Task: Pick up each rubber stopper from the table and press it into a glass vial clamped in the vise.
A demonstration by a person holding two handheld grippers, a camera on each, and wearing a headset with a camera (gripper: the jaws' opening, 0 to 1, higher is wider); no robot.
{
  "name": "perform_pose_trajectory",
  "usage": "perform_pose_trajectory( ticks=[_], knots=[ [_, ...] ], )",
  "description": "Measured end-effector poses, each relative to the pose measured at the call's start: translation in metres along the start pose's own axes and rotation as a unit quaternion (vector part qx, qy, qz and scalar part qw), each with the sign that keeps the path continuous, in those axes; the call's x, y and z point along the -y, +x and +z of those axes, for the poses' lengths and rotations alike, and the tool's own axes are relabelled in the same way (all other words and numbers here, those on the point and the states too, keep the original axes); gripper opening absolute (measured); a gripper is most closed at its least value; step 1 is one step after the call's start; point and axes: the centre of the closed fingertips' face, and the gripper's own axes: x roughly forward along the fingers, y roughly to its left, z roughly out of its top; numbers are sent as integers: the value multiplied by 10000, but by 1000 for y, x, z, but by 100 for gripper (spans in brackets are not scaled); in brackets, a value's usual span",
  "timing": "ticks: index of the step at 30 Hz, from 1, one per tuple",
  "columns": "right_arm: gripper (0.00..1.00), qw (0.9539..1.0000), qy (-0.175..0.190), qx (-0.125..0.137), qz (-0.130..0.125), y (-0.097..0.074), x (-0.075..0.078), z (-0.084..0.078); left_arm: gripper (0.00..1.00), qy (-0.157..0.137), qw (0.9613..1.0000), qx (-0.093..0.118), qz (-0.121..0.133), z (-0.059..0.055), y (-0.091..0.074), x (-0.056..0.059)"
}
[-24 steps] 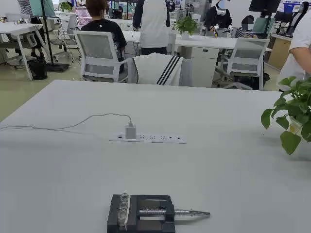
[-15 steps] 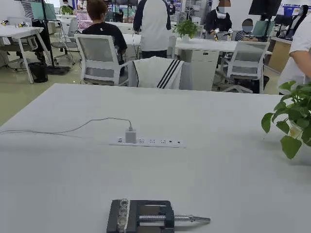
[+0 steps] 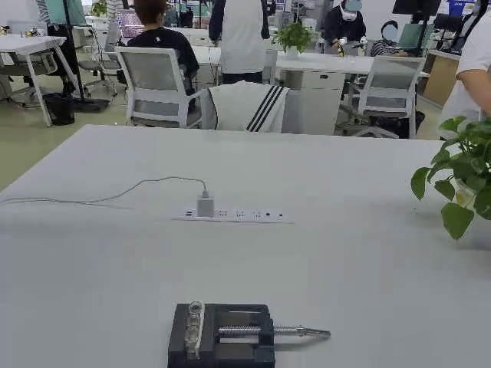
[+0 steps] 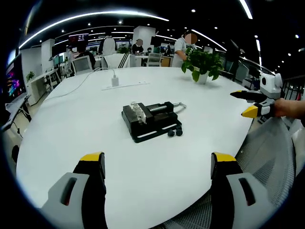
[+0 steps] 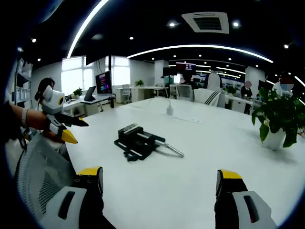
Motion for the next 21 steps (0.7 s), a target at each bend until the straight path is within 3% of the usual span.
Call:
perform_pose_trajectory(
  ticks=[10,15,21],
  knots=[
    [97,10000,-83,4,40,-1,-2,2,90,64,10000,31,-5,4,-2,-5],
    [96,9996,-209,-103,179,2,-8,-1,90,141,9999,-25,-63,0,-2,-4],
    [94,9973,-455,-253,520,17,-18,2,90,192,9998,-37,-72,0,-1,-3]
  ],
)
